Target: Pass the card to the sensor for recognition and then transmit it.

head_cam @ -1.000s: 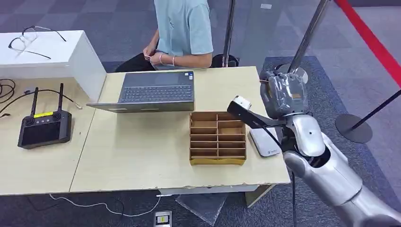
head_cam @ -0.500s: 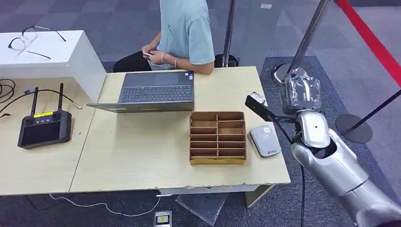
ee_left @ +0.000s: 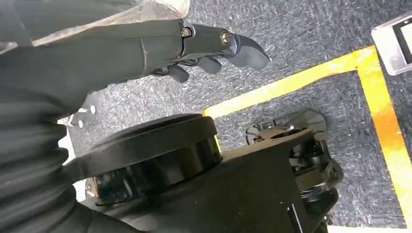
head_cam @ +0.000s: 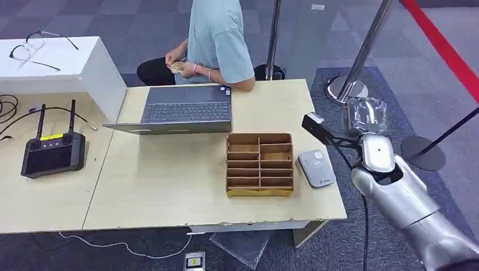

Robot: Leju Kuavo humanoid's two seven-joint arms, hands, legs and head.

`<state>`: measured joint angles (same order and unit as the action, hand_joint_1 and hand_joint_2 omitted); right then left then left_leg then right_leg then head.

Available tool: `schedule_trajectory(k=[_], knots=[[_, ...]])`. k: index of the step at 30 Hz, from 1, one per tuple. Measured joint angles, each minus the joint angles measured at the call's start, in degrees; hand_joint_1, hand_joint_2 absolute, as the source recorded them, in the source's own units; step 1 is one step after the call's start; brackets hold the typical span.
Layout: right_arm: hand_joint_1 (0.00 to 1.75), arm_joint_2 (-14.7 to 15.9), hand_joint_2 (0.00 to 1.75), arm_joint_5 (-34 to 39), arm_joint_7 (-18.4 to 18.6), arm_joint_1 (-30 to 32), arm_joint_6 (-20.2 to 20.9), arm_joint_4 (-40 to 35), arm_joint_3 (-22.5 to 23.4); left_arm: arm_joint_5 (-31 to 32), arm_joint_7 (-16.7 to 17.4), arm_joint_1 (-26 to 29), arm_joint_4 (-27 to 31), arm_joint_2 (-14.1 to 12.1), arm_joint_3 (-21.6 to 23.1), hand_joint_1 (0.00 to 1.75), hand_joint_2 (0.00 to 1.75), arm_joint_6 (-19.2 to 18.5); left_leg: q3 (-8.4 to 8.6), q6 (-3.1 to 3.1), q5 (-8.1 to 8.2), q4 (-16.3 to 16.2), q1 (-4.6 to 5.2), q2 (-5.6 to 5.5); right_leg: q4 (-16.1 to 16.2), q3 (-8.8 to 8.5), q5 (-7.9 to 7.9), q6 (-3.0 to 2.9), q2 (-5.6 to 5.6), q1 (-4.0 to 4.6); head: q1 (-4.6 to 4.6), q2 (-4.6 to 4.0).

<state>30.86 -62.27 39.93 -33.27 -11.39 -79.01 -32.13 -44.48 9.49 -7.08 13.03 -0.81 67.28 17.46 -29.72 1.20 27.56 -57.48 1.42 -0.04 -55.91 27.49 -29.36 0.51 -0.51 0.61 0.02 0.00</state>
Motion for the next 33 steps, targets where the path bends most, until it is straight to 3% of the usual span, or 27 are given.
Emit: schedule_trajectory(k=[14,33], knots=[[1.75,-5.50,1.75,7.93,-2.64,1.21,-5.18,11.75,-3.45,-0.20,0.74,-0.12,0.00,0.02,0.52,0.00,1.75,0.04,0.00,0.00,0.00,0.00,0.00,0.00,0.00,0.00,0.00,0.00,0.00,0.00,0.00,0.00],[1.75,-10.64,1.75,12.24,-5.66,1.27,-7.06,20.41,-6.56,-0.35,0.33,-0.13,-0.02,0.00,0.52,0.00,1.75,0.52,0.04,0.00,0.00,0.00,-0.01,0.02,0.00,-0.04,0.00,0.00,0.00,0.00,0.00,0.00]])
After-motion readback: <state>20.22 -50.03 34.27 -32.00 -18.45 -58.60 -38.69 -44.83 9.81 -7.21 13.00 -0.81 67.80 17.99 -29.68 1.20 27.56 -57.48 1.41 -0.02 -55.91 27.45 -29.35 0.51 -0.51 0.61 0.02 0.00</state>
